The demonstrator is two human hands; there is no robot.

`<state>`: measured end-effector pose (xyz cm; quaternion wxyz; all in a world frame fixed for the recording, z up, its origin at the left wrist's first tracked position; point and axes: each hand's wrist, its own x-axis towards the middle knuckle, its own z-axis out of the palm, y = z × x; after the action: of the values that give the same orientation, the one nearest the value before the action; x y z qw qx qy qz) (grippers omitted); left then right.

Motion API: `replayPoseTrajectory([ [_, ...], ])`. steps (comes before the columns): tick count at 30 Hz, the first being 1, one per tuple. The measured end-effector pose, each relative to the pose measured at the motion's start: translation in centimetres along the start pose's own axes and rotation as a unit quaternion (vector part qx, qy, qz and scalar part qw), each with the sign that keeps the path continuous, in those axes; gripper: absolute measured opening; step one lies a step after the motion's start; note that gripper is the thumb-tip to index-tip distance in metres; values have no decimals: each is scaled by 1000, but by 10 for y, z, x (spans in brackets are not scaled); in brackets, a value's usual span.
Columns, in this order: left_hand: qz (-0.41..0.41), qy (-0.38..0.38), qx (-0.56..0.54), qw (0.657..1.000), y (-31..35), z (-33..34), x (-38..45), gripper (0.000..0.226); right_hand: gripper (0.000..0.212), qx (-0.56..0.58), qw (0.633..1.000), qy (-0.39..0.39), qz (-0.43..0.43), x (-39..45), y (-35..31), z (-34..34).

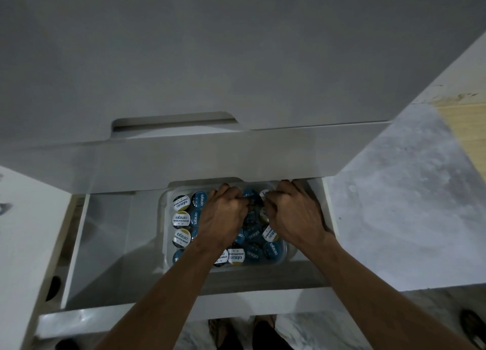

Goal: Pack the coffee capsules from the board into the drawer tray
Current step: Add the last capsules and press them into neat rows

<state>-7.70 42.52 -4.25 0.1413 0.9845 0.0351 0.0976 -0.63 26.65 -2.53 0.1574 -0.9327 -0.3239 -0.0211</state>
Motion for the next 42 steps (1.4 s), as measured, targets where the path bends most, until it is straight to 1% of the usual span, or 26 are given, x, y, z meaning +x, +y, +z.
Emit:
replayPoseTrajectory([
  [2, -4, 2, -1, 1000, 0, 0, 0, 2, 12, 9, 1000, 6, -3, 1, -1, 2],
  [6, -12, -3, 0, 1000, 0, -1, 0, 3, 10, -5, 1000, -30, 3, 5, -1, 8],
  [8, -12, -7, 2, 1000, 0, -1, -1, 3, 13, -10, 999, -37, 3, 5, -2, 9],
  [12, -20, -13, -4, 1000, 0, -4, -2, 8, 19, -13, 999, -36, 5, 7, -1, 10],
  [15, -30, -13, -7, 999, -1, -6, -4, 9, 16, -8, 999, -36, 9, 7, -1, 9],
  [16, -35, -14, -9, 999, -2, -7, -5, 10, 15, -2, 999, -34, 12, 6, -2, 9],
  [19, -62, -18, -29, 997, -2, -12, -7, 24, 18, 19, 999, -39, 21, 5, -4, 6],
  [22, -87, -12, -56, 995, -3, -18, -10, 21, 23, 53, 997, -47, 34, 2, -9, 2],
  [28, -119, 22, -114, 986, -5, -42, -28, 23, 30, 129, 989, -44, 49, -11, -20, -10],
  [31, -135, 47, -114, 983, -6, -63, -44, 26, 29, 164, 984, -34, 66, -22, -26, -21],
  [35, -180, 71, -139, 971, -6, -96, -70, 31, 36, 183, 980, -11, 77, -44, -38, -41],
  [38, -188, 98, -149, 966, -6, -118, -96, 36, 33, 214, 972, 29, 91, -65, -51, -60],
  [40, -197, 124, -149, 961, -1, -132, -116, 34, 30, 220, 970, 65, 85, -83, -62, -69],
  [42, -200, 144, -149, 958, 5, -143, -140, 32, 31, 220, 968, 93, 83, -106, -73, -77],
])
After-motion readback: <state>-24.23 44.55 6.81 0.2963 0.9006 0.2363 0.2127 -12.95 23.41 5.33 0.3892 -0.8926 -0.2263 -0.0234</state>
